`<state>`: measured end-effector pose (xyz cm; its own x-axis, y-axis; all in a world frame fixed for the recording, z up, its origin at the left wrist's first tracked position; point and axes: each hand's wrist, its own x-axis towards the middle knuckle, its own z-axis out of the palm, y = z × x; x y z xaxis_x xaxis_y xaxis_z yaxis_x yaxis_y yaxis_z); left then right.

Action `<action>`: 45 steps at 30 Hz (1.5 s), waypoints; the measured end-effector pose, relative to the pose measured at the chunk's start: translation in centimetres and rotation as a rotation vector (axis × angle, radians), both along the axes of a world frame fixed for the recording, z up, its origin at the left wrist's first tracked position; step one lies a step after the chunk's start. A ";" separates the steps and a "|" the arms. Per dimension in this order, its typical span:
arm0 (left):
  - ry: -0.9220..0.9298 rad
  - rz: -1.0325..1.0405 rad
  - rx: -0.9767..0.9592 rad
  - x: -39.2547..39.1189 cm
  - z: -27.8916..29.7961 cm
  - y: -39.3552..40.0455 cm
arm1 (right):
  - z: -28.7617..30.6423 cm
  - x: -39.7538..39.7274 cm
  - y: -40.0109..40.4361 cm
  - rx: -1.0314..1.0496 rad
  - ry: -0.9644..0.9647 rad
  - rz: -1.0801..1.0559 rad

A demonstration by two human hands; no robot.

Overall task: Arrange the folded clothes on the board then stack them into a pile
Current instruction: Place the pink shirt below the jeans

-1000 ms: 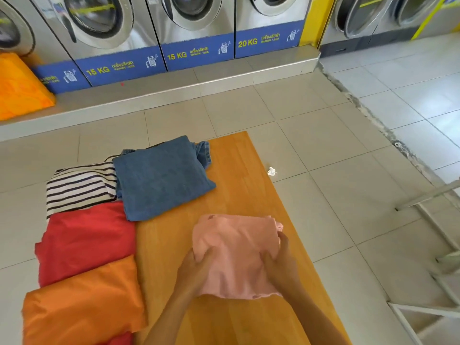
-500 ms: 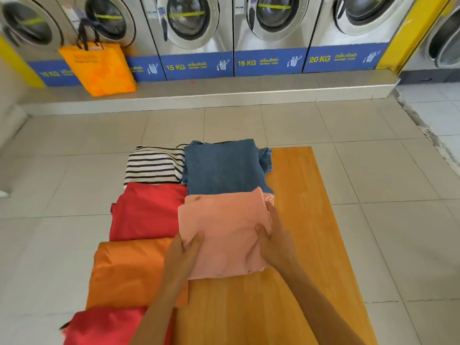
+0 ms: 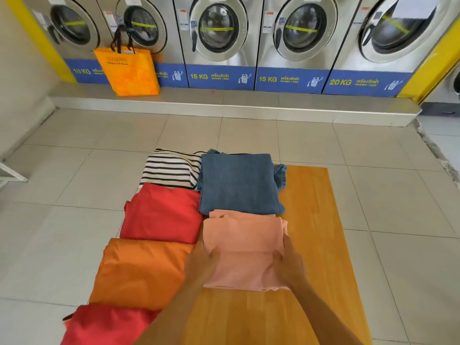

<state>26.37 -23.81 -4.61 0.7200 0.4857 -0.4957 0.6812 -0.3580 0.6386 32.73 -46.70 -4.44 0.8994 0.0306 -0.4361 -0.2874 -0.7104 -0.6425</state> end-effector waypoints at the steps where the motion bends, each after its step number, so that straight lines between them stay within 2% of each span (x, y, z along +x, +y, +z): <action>1: 0.010 0.008 -0.005 -0.1 0.2 -0.1 | -0.2 -0.1 -0.2 -0.012 0.002 0.009; 6: 0.026 0.063 0.040 -1.2 1.0 -1.4 | -0.3 -0.2 -1.0 -0.007 -0.002 0.069; 12: 0.071 0.052 0.001 -4.5 0.9 -1.4 | -1.0 -1.7 -2.2 -0.043 -0.049 0.149; 15: 0.059 0.035 0.031 -6.1 2.0 -1.0 | -0.1 -2.9 -1.9 -0.115 -0.042 0.084; 18: 0.015 0.044 0.038 -7.1 2.8 -0.5 | 1.2 -4.0 -1.0 -0.263 -0.132 -0.020; 21: -0.001 0.029 0.009 -7.9 3.8 0.1 | 2.4 -5.7 1.0 -0.286 -0.169 -0.034; 29: -0.062 0.116 -0.143 -9.2 5.1 2.6 | 4.5 -9.2 6.5 -0.007 -0.246 0.132; 37: -0.123 0.141 -0.236 -11.3 7.1 7.9 | 5.9 -12.1 13.5 0.038 -0.254 0.195; 42: -0.140 0.061 -0.230 -13.2 6.9 13.8 | 5.9 -14.8 18.5 0.035 -0.263 0.200; 45: -0.146 0.030 -0.240 -14.0 7.1 17.3 | 5.8 -16.2 21.3 0.078 -0.209 0.104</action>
